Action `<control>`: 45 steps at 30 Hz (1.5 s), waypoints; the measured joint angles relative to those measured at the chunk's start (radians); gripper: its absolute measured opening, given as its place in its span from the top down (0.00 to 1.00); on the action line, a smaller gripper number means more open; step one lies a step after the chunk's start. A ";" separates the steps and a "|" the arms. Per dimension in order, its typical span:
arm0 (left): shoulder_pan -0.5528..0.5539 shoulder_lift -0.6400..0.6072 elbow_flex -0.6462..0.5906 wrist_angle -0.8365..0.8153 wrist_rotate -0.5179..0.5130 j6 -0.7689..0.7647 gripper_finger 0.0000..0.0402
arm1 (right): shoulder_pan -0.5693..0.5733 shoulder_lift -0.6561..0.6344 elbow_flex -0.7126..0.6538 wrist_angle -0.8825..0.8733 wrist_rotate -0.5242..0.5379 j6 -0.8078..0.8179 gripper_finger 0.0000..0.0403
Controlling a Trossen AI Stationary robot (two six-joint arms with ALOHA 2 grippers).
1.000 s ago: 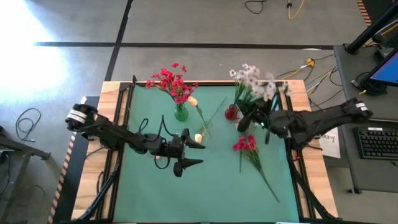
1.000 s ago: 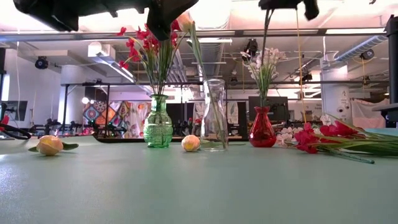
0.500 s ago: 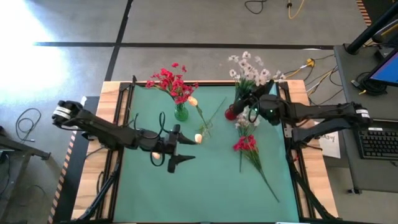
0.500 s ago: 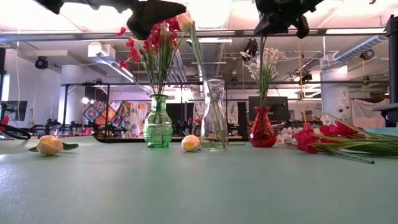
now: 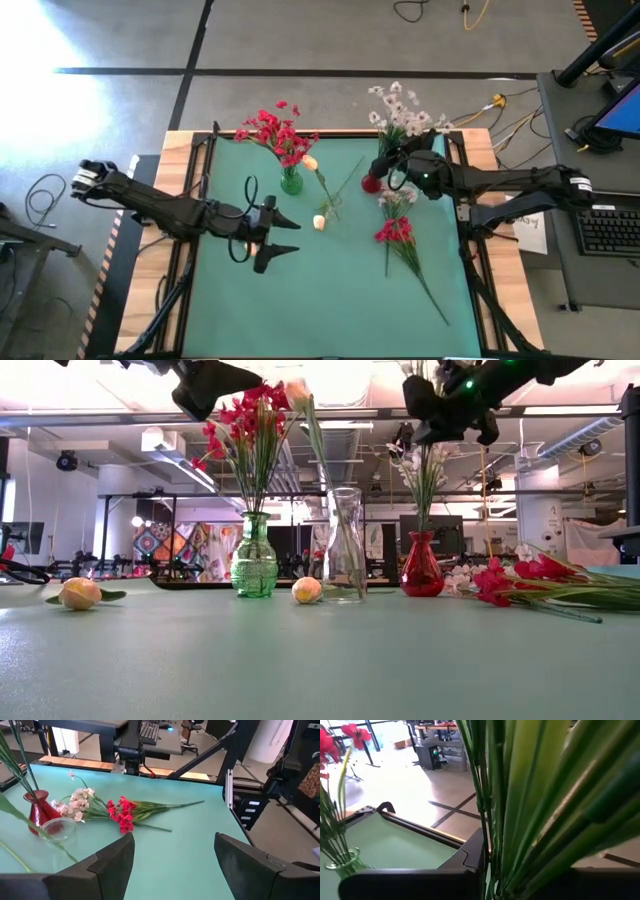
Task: Sort flowers into vase by color
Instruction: Put the right white flower into the red vase
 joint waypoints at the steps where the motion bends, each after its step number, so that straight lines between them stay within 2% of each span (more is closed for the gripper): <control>1: 0.000 -0.004 0.000 -0.005 0.000 0.000 0.35 | -0.001 0.009 -0.001 0.008 0.000 0.000 0.89; 16: 0.000 -0.007 0.000 -0.036 -0.001 0.000 0.35 | -0.001 0.121 -0.002 0.044 0.000 0.010 0.89; 38: 0.000 -0.007 0.000 -0.060 -0.027 -0.004 0.35 | 0.000 0.127 -0.003 0.030 0.000 0.010 0.89; 41: 0.000 -0.007 0.000 -0.071 -0.039 -0.004 0.35 | 0.000 0.127 -0.003 0.019 0.000 0.011 0.86; 45: 0.000 -0.009 0.000 -0.070 -0.039 -0.004 0.35 | 0.000 0.127 -0.003 -0.022 -0.001 0.036 0.77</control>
